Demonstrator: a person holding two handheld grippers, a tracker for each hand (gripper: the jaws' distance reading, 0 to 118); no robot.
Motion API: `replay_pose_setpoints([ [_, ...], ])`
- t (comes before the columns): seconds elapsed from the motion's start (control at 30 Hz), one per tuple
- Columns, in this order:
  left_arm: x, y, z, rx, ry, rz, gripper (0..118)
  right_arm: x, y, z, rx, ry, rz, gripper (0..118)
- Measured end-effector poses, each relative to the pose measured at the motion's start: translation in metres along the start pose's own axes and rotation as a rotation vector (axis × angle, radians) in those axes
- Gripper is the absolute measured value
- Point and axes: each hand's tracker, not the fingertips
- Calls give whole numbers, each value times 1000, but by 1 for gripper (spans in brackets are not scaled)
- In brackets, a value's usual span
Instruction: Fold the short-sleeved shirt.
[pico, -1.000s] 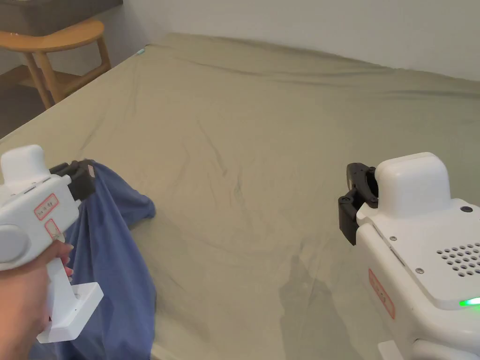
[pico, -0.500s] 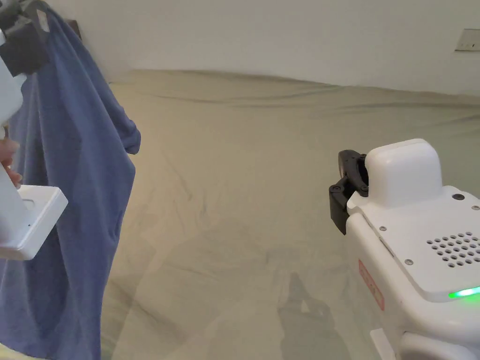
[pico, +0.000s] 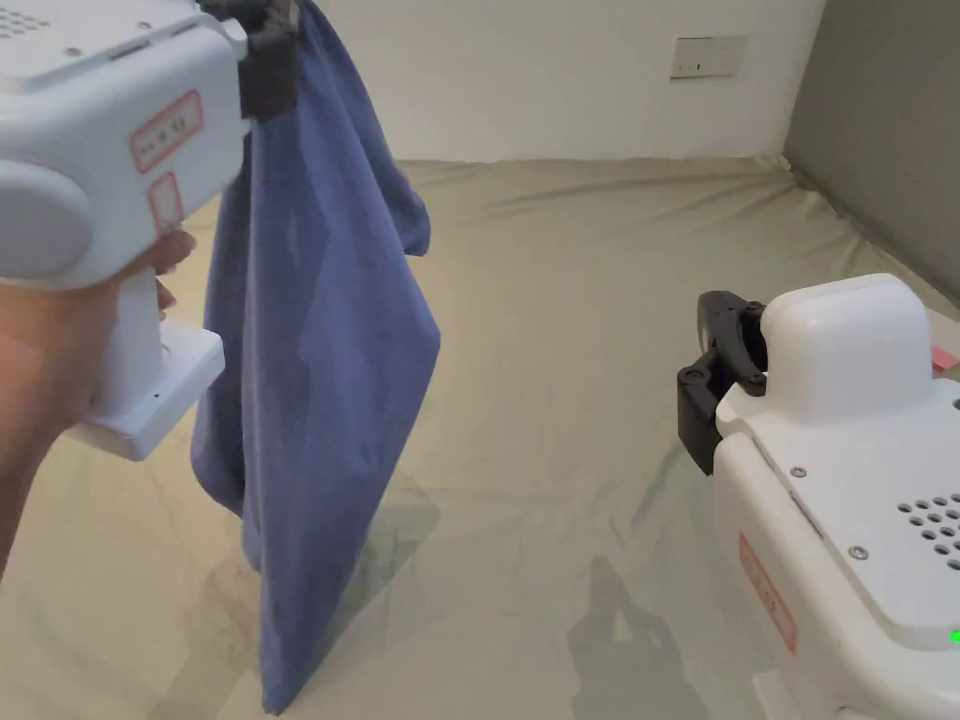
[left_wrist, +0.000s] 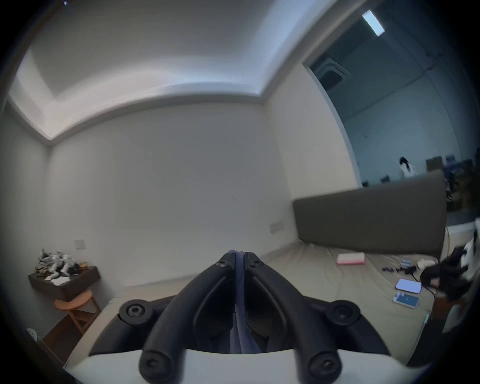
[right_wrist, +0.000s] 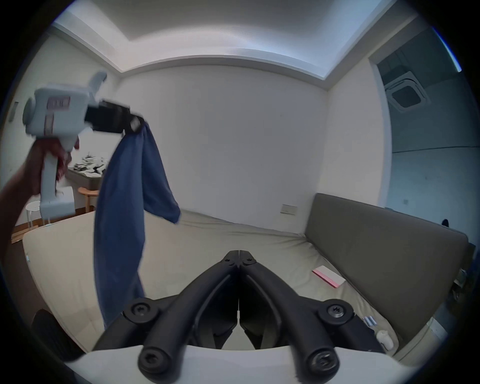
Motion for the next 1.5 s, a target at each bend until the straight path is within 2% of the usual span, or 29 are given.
replay_pose_setpoints([
  [0.13, 56, -64, -73, -185, -97, -35, 4, 28, -17, -4, -40, -57, -12, 1],
  [0.3, 129, -185, -148, -522, -172, -52, 4, 57, -47, -14, -121, -109, -43, 1],
  [0.4, 152, -255, -164, -712, -169, -11, 4, 69, -65, -21, -168, -123, -43, 1],
  [0.53, 160, -317, -157, -873, -99, -82, 4, 76, -84, -30, -226, -130, -35, 1],
  [0.63, 147, -332, -145, -899, -92, 23, 4, 75, -92, -36, -251, -125, -33, 1],
  [0.67, 141, -329, -143, -868, -86, 61, 8, 74, -94, -39, -258, -121, -30, 1],
  [0.7, 136, -322, -138, -852, -85, 70, 19, 72, -94, -41, -263, -116, -26, 1],
  [0.73, 131, -316, -135, -837, -81, 73, 37, 70, -93, -42, -265, -111, -21, 1],
  [0.77, 124, -308, -130, -809, -84, 84, 76, 68, -92, -43, -265, -104, -15, 1],
  [0.8, 117, -297, -124, -773, -88, 93, 99, 66, -89, -45, -263, -97, -11, 1],
  [0.83, 114, -281, -118, -722, -90, 103, 110, 64, -86, -45, -260, -89, -7, 1],
  [1.03, 63, -178, -47, -406, 16, 199, 111, 50, -46, -47, -171, -46, 30, 1],
  [1.13, 41, -125, 3, -243, 117, 209, 110, 38, -21, -44, -104, -27, 50, 1],
  [1.2, 33, -98, 37, -167, 186, 194, 97, 26, -5, -41, -62, -11, 63, 1],
  [1.23, 32, -91, 49, -135, 209, 188, 81, 21, 0, -39, -45, 0, 65, 1],
  [1.27, 31, -82, 64, -103, 242, 174, 52, 14, 5, -36, -24, 9, 70, 1],
  [1.3, 32, -76, 77, -82, 272, 157, 30, 7, 10, -34, -2, 16, 78, 1],
  [1.33, 33, -73, 86, -80, 303, 147, 12, 1, 13, -32, 13, 19, 86, 1],
  [1.37, 35, -72, 94, -69, 325, 135, 2, -6, 16, -29, 30, 23, 94, 1],
  [1.5, 47, -73, 119, -35, 407, 68, 0, -27, 20, -22, 74, 39, 103, 1],
])
